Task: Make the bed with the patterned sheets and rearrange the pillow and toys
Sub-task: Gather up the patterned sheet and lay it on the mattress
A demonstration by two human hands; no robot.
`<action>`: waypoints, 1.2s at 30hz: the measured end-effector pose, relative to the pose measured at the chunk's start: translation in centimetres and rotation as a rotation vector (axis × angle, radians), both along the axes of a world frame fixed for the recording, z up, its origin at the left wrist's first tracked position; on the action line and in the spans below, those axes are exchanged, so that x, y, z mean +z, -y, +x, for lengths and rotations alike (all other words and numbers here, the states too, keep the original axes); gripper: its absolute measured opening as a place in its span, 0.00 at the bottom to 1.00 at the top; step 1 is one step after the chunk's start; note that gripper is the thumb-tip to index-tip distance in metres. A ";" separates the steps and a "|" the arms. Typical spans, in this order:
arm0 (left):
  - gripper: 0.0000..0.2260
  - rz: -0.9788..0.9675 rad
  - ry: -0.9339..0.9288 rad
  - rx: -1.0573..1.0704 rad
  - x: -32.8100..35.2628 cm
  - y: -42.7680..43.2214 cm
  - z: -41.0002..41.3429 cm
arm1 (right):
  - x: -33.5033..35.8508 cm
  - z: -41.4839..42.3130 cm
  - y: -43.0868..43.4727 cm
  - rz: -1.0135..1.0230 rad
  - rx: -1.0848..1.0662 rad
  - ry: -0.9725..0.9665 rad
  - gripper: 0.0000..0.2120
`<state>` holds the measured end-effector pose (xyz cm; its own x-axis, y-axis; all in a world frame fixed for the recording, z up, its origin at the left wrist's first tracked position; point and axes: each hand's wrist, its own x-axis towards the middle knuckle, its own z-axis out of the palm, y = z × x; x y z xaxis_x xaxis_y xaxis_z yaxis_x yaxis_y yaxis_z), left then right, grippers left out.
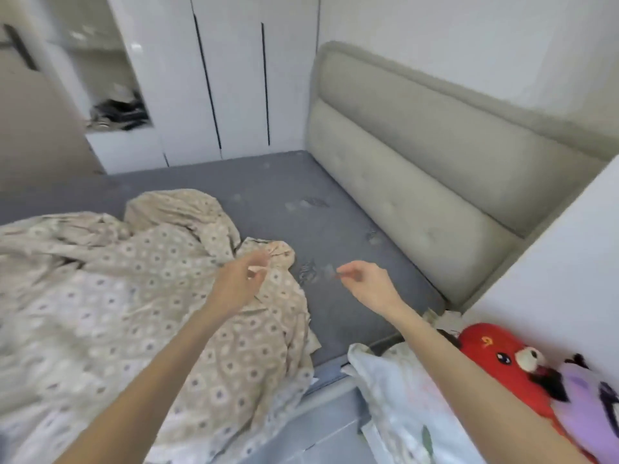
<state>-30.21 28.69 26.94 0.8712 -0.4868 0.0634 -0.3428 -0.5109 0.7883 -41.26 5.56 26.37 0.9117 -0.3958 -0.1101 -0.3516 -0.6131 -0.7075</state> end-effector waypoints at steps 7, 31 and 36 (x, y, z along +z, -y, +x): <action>0.13 0.141 -0.143 0.192 -4.5 -13.4 3.1 | -5.8 8.2 -9.6 0.132 0.132 -0.226 0.13; 0.11 -0.035 -0.674 1.002 -17.6 -33.6 7.2 | -18.7 27.4 -31.7 -0.064 0.890 -0.634 0.18; 0.13 -0.078 -0.810 1.220 -22.0 -41.3 4.6 | -21.1 28.1 -40.2 -0.065 1.020 -0.665 0.17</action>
